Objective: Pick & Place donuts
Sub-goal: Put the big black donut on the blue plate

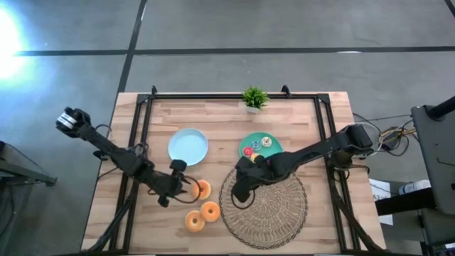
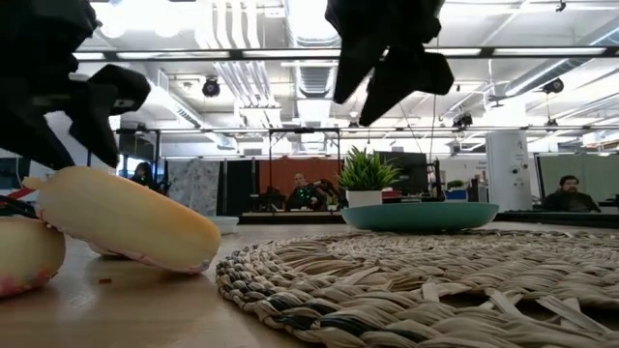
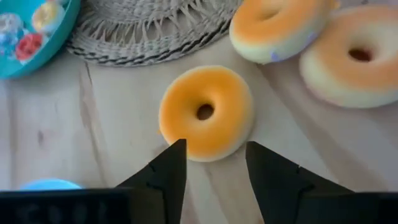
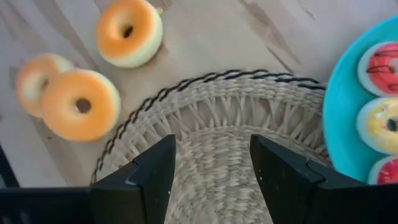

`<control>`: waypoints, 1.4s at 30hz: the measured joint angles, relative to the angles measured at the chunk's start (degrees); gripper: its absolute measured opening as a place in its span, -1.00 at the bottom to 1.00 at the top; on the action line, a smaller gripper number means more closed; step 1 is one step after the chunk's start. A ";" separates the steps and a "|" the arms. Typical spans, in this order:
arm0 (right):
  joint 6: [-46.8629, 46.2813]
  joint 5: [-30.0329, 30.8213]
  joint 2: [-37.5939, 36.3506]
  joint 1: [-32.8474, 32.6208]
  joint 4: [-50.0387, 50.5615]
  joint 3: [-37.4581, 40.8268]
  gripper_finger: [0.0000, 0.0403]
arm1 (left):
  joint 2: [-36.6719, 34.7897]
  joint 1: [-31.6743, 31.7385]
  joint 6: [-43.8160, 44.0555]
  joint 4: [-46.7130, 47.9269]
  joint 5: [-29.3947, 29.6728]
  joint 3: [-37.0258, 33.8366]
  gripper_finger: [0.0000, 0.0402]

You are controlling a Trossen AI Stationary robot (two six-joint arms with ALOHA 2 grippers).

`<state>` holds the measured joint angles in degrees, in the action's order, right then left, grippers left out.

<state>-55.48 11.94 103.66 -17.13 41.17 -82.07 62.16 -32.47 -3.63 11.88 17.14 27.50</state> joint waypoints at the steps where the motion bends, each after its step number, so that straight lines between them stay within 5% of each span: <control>1: 0.27 0.03 0.00 0.02 0.48 -0.28 -0.01 | 0.51 0.02 -1.43 0.08 0.19 0.17 -0.29; 10: 1.52 0.15 -0.13 -0.10 3.72 -1.06 -0.01 | 9.87 0.07 -7.71 -7.55 -3.74 1.00 -0.25; 15: 2.63 0.13 -0.15 -0.16 3.88 -1.06 -0.01 | 15.75 0.07 -8.28 -6.90 -1.08 4.47 -0.25; 30: 5.13 0.14 -0.17 -0.12 4.98 -0.99 -0.01 | 21.37 3.22 -5.52 -6.38 -5.87 6.62 -0.26; 42: 5.14 0.44 -0.19 -0.12 5.00 -0.97 -0.01 | 19.82 8.30 11.63 -4.78 -9.37 8.42 -0.83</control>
<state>-50.34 12.38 103.47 -17.26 46.17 -83.05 81.98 -24.17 8.00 7.10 7.77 35.92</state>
